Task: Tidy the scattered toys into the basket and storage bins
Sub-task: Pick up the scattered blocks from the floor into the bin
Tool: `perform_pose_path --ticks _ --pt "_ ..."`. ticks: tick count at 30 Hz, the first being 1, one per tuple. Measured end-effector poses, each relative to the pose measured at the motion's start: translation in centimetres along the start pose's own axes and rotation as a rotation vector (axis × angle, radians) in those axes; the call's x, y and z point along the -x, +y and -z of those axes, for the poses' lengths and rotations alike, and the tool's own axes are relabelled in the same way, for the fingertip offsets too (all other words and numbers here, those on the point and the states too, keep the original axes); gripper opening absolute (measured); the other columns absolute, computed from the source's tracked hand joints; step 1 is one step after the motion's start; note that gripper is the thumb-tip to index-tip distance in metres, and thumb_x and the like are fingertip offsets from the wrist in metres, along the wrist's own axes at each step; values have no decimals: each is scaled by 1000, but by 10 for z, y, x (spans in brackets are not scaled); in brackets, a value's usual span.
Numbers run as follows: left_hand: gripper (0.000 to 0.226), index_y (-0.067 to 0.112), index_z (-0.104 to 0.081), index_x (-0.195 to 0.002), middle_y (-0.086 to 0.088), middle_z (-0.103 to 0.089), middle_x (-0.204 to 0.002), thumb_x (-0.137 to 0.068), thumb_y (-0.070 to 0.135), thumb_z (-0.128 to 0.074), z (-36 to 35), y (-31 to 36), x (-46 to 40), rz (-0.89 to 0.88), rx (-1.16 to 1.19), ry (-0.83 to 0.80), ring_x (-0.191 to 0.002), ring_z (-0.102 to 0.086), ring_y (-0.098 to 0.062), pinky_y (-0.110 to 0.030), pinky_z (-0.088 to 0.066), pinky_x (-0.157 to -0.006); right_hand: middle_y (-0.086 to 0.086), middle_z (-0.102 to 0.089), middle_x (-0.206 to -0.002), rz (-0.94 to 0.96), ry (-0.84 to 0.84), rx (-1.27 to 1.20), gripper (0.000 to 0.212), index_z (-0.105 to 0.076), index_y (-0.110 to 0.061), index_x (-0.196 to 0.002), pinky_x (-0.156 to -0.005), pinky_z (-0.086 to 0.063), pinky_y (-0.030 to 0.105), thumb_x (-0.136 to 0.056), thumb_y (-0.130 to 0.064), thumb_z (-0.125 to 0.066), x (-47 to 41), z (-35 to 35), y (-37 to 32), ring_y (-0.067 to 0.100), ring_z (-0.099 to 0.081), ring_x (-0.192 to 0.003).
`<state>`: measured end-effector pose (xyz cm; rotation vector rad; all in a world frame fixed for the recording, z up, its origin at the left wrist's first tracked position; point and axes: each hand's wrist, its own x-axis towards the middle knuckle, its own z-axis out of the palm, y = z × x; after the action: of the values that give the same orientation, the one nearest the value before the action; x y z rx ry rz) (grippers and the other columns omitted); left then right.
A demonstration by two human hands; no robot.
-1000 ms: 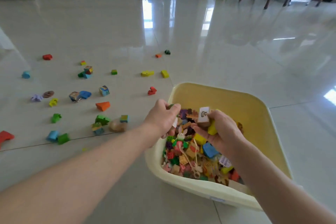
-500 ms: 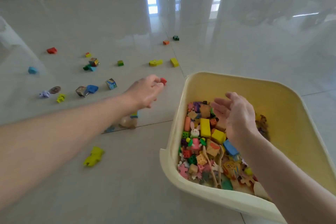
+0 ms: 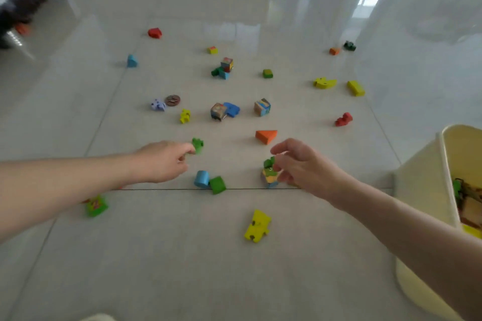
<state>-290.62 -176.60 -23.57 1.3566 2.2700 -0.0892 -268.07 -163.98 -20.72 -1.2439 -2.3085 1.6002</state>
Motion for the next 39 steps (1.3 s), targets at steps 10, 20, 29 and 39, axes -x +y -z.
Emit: perform_pose_path --ticks 10,20,29,39 --pt "39 14 -60 -114 -10 -59 -115 -79 29 -51 -91 -43 -51 -522 92 166 -109 -57 -29 -34 -49 -85 5 -39 -135 -180 66 409 58 -34 -20 -139 -98 -39 29 -87 -28 -60 -51 -127 -4 22 -48 -119" --pt "24 27 -44 -89 -3 -49 -77 -66 22 -42 -72 -77 -29 100 1518 370 -49 -54 -2 -21 -44 -46 2 -41 -123 -263 169 541 62 -38 -24 -133 -90 -40 32 -81 -41 -66 -82 -183 9 21 -42 -118" --pt "10 21 -52 -80 -4 -51 -67 -85 25 -60 -62 -133 18 288 1542 560 -49 -45 -11 -9 -31 -36 5 -51 -71 -180 300 -113 10 -54 -22 -69 -55 -37 24 -76 -19 -48 -131 -182 -30 17 -47 -63" --pt "35 12 -58 -108 -1 -54 -90 -78 25 -71 -64 -174 28 318 613 594 -81 -52 -19 -35 -44 -77 8 -44 -115 -121 231 450 29 -52 -17 -117 -79 -47 35 -89 -24 -57 -166 -203 -34 22 -49 -85"
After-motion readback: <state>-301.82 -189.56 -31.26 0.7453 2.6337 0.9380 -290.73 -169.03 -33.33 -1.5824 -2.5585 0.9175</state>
